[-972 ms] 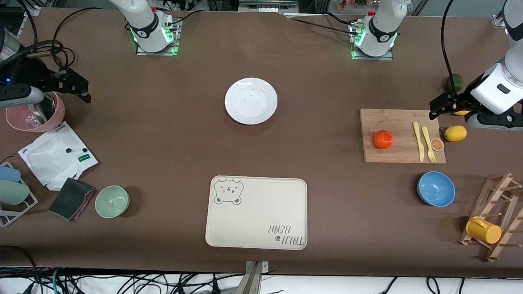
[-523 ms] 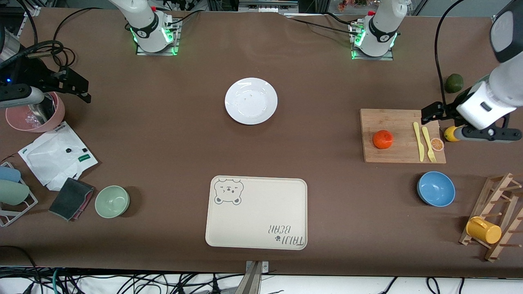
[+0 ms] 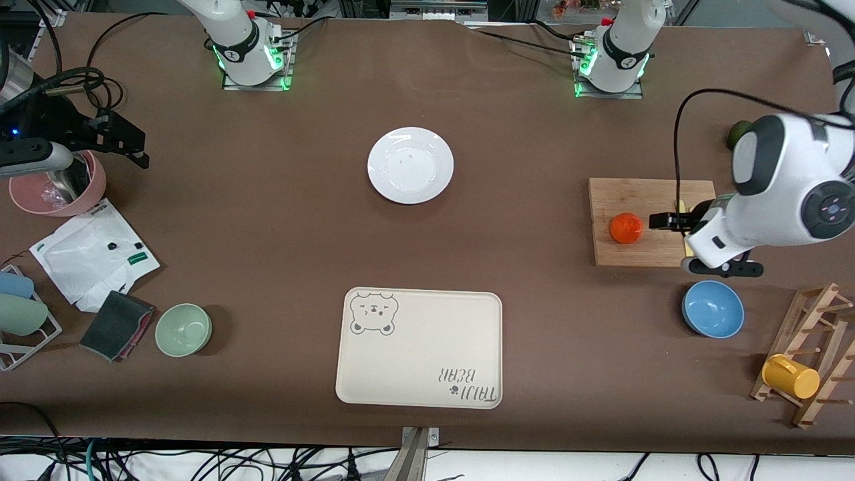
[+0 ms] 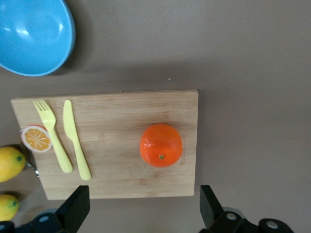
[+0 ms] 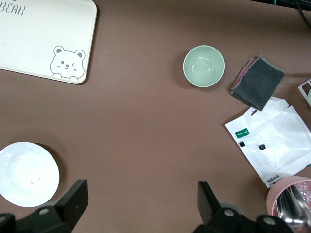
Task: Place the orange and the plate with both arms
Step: 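Lower the left gripper onto the orange on the cutting board and grasp it, then carry the orange with the left gripper onto the white plate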
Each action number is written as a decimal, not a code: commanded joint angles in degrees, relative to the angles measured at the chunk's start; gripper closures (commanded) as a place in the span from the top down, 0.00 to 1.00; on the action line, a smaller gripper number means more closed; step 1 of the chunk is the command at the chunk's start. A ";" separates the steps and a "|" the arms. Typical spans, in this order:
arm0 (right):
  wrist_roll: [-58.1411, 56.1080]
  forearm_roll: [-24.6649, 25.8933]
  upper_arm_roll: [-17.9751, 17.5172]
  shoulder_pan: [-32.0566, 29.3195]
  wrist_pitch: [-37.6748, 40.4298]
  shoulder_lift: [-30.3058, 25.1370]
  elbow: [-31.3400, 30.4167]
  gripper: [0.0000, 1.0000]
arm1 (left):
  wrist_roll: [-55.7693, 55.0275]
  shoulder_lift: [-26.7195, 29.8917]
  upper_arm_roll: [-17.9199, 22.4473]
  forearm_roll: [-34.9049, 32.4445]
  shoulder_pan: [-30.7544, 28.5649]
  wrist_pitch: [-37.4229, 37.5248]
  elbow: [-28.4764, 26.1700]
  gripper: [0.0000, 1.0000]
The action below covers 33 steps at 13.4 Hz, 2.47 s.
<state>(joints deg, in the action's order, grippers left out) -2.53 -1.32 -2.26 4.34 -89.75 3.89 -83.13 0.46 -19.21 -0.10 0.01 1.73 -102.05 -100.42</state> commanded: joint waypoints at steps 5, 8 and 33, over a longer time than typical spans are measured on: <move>-0.81 -0.52 -0.11 -0.39 0.01 -1.43 -1.42 1.00 | 0.24 3.48 -0.43 0.87 -0.14 -23.95 -21.99 1.00; -0.81 -0.70 -0.11 -0.39 0.01 -1.43 -1.51 1.00 | -0.02 3.22 -0.78 0.87 0.30 -33.02 -27.55 1.00; -2.73 -1.13 -0.11 -0.83 -5.25 3.66 -1.68 1.00 | -59.92 2.52 -34.35 4.92 10.19 -26.18 -17.11 0.17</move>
<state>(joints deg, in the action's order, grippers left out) -2.97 -1.35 -2.22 4.29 -93.12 6.43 -84.47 -51.71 -13.92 -34.30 4.11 7.21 -129.14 -121.47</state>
